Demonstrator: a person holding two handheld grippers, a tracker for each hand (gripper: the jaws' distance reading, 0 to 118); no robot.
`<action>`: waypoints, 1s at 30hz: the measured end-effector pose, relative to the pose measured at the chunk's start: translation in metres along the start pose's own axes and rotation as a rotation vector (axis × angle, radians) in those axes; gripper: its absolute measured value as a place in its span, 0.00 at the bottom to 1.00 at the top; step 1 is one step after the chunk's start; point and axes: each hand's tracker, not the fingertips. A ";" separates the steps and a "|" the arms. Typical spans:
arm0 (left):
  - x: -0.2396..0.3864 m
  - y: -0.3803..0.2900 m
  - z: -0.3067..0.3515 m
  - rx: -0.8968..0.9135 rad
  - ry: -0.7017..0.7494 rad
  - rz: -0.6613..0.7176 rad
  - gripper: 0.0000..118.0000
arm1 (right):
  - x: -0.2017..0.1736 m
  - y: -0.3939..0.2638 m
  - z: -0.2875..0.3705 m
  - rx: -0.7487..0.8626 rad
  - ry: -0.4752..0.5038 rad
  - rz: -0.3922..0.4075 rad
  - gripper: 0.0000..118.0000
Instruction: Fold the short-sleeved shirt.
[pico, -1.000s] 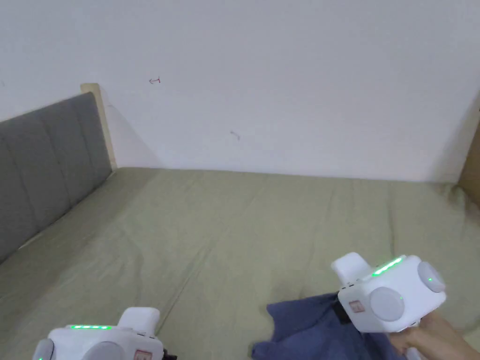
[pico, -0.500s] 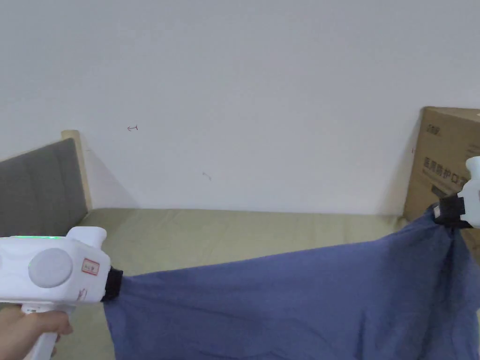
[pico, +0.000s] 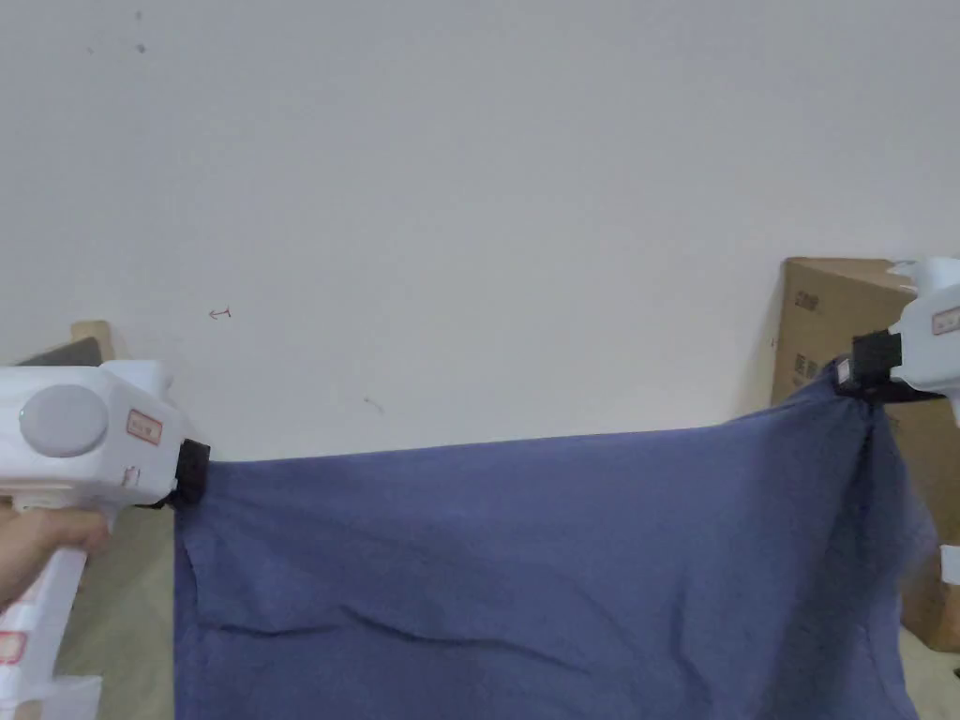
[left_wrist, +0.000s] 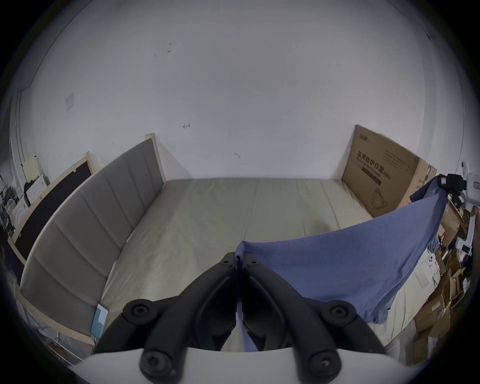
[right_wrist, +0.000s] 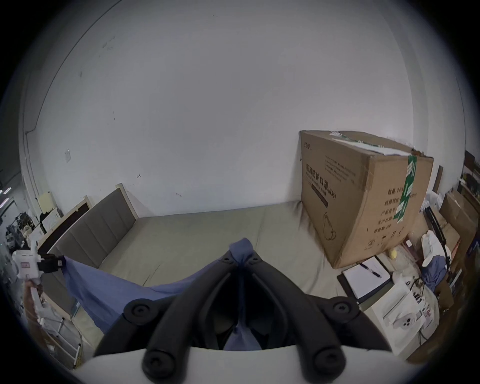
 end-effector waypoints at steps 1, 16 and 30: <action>-0.001 0.015 -0.003 0.002 0.010 -0.005 0.01 | -0.001 0.011 -0.004 0.002 0.002 -0.001 0.02; -0.012 0.228 -0.003 0.256 0.106 0.022 0.01 | -0.032 0.187 -0.037 0.116 0.001 -0.041 0.02; -0.004 0.268 -0.082 0.292 0.082 0.063 0.01 | -0.055 0.199 -0.077 0.090 -0.063 -0.056 0.02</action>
